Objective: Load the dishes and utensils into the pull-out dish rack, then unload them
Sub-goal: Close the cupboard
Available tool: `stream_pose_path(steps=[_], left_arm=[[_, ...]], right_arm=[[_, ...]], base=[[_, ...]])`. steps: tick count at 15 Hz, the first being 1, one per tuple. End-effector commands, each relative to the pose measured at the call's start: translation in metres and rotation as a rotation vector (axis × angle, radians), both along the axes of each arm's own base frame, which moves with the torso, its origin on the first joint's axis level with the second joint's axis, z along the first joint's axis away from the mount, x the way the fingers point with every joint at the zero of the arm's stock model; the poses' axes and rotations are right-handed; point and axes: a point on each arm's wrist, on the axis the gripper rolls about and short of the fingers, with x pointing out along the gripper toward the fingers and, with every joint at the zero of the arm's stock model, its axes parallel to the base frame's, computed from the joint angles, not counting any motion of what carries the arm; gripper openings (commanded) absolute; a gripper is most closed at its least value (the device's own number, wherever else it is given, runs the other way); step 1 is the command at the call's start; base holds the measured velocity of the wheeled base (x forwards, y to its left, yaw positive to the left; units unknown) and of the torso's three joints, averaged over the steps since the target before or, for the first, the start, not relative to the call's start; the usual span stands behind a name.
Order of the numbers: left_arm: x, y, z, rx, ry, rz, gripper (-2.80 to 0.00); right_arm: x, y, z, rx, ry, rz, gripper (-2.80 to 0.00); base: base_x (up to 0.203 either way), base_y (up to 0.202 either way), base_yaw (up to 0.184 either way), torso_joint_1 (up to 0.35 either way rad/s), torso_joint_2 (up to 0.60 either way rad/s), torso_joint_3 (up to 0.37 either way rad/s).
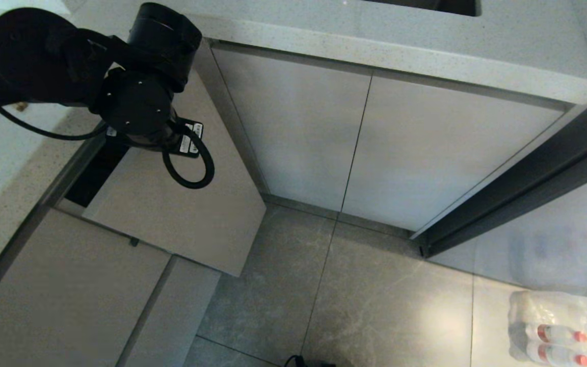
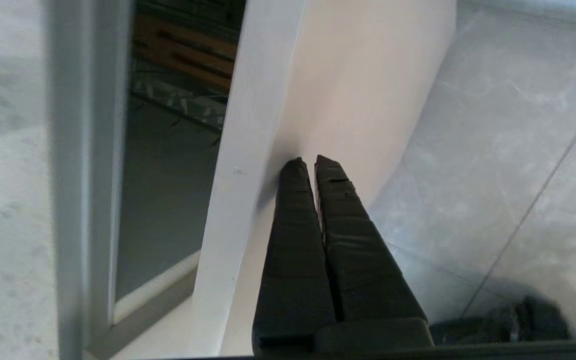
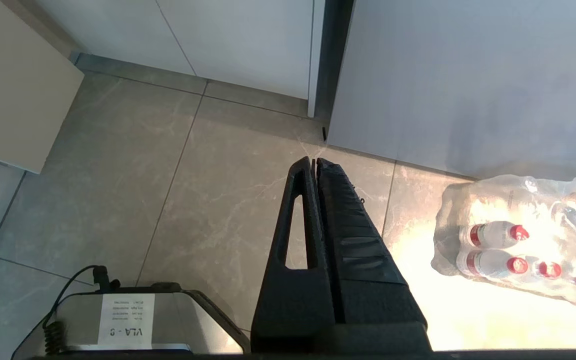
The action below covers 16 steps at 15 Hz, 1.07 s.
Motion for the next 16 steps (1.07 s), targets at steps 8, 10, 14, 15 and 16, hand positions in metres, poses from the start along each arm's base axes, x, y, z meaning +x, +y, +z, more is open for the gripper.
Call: stream_pose_path(steps=[8,10,14,15,16], left_arm=[[0.019,0.014,0.002,0.042,-0.088,0.080,-2.80],[0.020,0.011,-0.001,0.049,-0.081,0.078,-2.80],[0.009,-0.004,0.003,0.035,-0.093,0.023,-2.80],[0.006,-0.008,0.005,0.023,-0.095,-0.005,-2.80],[0.002,-0.012,0.006,0.008,-0.095,-0.040,-2.80]], right_arm=[[0.000,0.000,0.000,0.000,0.000,0.000,-2.80],[0.000,0.000,0.000,0.000,0.001,0.000,-2.80],[0.000,0.000,0.000,0.000,0.001,0.000,-2.80],[0.000,0.000,0.000,0.000,0.001,0.000,-2.80],[0.000,0.000,0.000,0.000,0.000,0.000,-2.80]], base=[[0.000,0.000,0.000,0.000,0.00,0.000],[0.000,0.000,0.000,0.000,0.00,0.000],[0.000,0.000,0.000,0.000,0.00,0.000],[0.000,0.000,0.000,0.000,0.00,0.000],[0.000,0.000,0.000,0.000,0.00,0.000]])
